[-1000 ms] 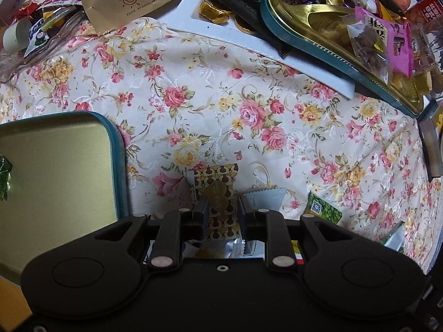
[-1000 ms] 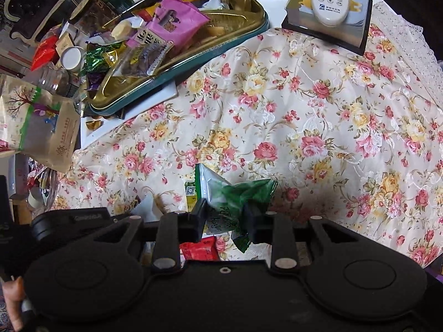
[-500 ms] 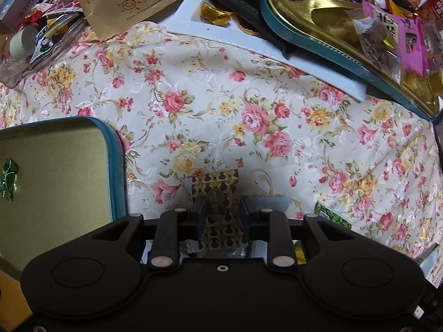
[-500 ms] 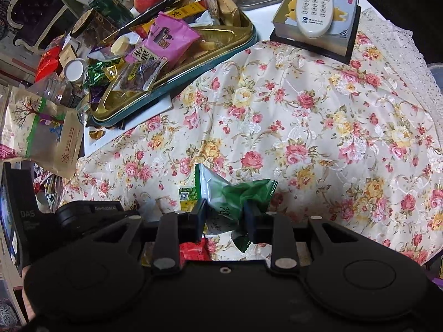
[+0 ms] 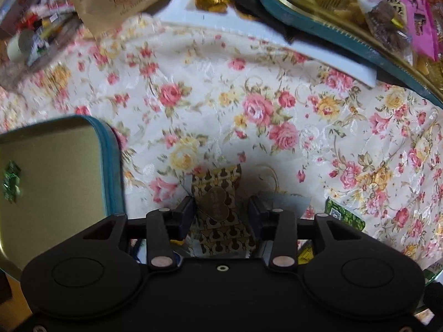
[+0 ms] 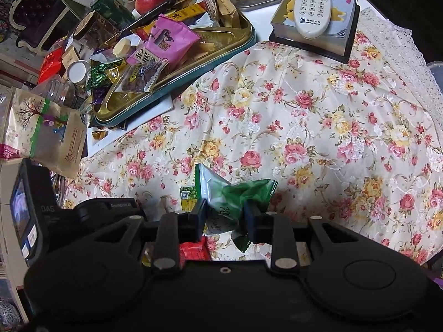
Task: Organize snacks
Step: 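Grasp the brown heart-print packet with the left gripper while the right grasps a green bag, then carry both packets over the gold tray and open the left gripper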
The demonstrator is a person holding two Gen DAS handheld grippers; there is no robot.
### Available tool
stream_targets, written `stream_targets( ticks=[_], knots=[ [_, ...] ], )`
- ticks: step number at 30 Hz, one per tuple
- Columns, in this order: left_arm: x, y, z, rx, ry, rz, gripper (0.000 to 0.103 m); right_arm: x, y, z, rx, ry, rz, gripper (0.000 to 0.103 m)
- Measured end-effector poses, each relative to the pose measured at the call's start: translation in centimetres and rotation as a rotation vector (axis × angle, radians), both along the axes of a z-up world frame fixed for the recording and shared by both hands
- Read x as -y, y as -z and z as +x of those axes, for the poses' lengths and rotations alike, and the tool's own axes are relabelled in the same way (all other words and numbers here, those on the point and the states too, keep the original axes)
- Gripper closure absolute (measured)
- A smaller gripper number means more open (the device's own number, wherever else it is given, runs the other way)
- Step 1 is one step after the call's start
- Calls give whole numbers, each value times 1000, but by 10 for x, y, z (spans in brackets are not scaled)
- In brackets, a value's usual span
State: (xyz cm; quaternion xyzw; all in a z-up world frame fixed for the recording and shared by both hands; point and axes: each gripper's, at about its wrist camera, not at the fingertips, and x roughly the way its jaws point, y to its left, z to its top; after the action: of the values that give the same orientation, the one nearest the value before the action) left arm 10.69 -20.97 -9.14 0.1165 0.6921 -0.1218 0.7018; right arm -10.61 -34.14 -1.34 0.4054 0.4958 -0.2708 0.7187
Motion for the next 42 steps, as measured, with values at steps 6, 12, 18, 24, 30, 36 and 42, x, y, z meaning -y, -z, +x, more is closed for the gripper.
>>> stream_targets(
  ticks=[6, 12, 18, 24, 30, 36, 42],
  knots=[
    [-11, 2, 9, -39, -84, -55, 58, 0, -1, -2, 6, -1, -2, 72],
    [-9, -15, 6, -29, -68, -84, 61, 3, -6, -5, 22, 9, -4, 72],
    [2, -51, -8, 54, 1, -83, 61, 5, -9, -7, 24, 18, -12, 72],
    [11, -88, -28, 182, 91, -64, 61, 0, -7, -6, 15, 12, -10, 72],
    [5, -104, -30, 236, 105, -62, 61, -12, -6, 3, 3, -22, -24, 72],
    [-9, -111, -24, 226, 85, -87, 61, -28, -3, 17, -11, -63, -32, 72],
    [-28, -111, -14, 214, 49, -79, 61, -49, -2, 34, -14, -109, -40, 72]
  ],
)
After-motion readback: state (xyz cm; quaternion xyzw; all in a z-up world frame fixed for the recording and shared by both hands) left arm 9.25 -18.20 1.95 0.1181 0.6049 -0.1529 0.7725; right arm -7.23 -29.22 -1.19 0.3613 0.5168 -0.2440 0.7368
